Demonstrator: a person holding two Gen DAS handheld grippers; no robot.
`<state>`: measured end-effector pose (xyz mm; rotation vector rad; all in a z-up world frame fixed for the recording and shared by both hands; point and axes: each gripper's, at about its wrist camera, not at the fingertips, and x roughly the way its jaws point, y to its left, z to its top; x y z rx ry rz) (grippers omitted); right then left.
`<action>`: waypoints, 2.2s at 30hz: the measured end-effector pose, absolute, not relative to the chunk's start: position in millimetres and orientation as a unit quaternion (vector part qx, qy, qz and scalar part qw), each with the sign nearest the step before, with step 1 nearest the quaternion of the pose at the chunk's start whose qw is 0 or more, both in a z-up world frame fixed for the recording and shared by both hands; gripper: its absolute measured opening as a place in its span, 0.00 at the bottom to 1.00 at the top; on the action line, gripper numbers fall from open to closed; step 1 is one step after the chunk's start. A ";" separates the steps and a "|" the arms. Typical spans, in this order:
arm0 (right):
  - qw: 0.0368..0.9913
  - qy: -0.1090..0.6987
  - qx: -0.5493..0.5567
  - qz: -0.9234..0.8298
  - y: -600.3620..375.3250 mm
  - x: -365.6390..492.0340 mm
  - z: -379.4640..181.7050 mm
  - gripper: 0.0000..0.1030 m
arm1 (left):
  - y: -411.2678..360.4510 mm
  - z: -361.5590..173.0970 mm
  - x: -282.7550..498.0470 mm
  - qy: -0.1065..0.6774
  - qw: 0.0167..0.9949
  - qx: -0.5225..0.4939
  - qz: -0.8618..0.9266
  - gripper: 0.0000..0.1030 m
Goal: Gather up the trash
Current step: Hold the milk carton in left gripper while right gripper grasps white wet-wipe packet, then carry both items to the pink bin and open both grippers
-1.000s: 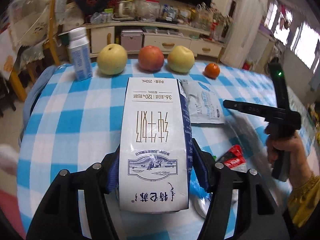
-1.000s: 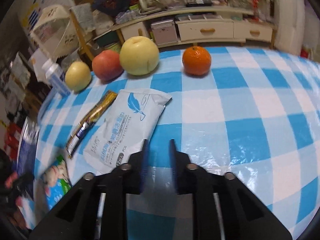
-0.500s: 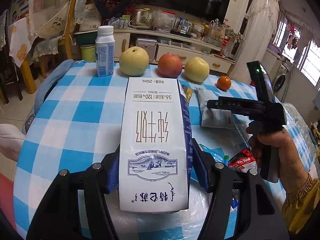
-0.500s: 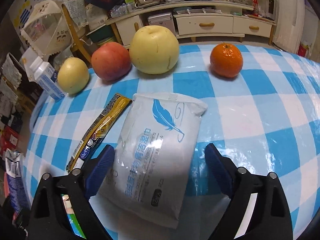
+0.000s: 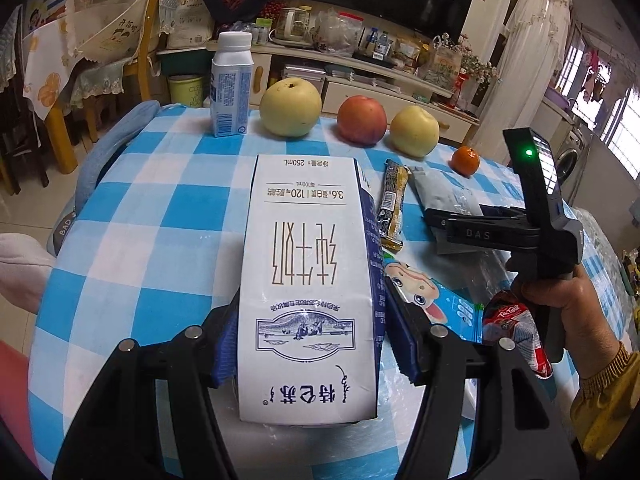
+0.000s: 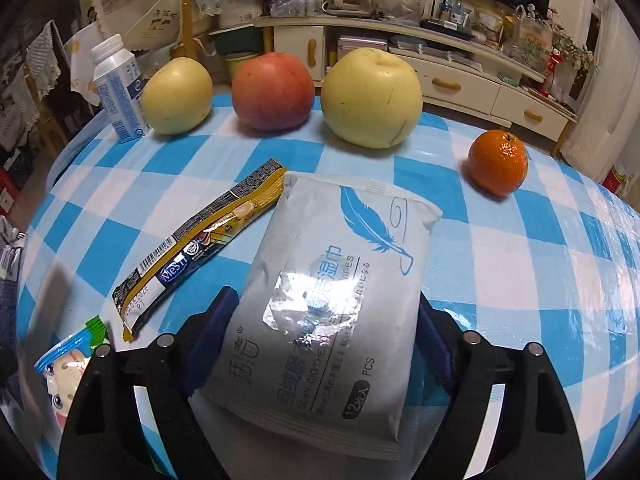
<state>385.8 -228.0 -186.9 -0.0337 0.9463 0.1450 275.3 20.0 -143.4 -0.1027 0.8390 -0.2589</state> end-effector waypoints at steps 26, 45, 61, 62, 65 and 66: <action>0.916 0.365 0.082 0.144 -208.2 317.3 -81.9 0.75 | 75.7 -104.8 242.1 0.350 0.928 -0.071 -0.100 0.61; 0.854 0.317 0.041 0.410 40.9 207.7 -4.2 0.75 | 246.1 -61.6 167.5 0.273 0.942 -0.154 0.120 0.61; 0.805 0.349 0.027 0.480 179.0 170.1 -37.8 0.77 | 352.5 -81.4 129.4 0.282 0.888 -0.248 0.265 0.61; 0.801 0.358 0.032 0.479 183.6 171.4 -44.6 0.77 | 358.3 -83.5 125.8 0.285 0.883 -0.251 0.276 0.62; 0.782 0.391 0.068 0.481 186.6 184.7 -63.0 0.83 | 371.9 -88.2 120.2 0.293 0.868 -0.258 0.307 0.67; 0.777 0.397 0.082 0.481 183.7 189.7 -65.6 0.84 | 375.5 -88.8 118.4 0.291 0.867 -0.263 0.309 0.72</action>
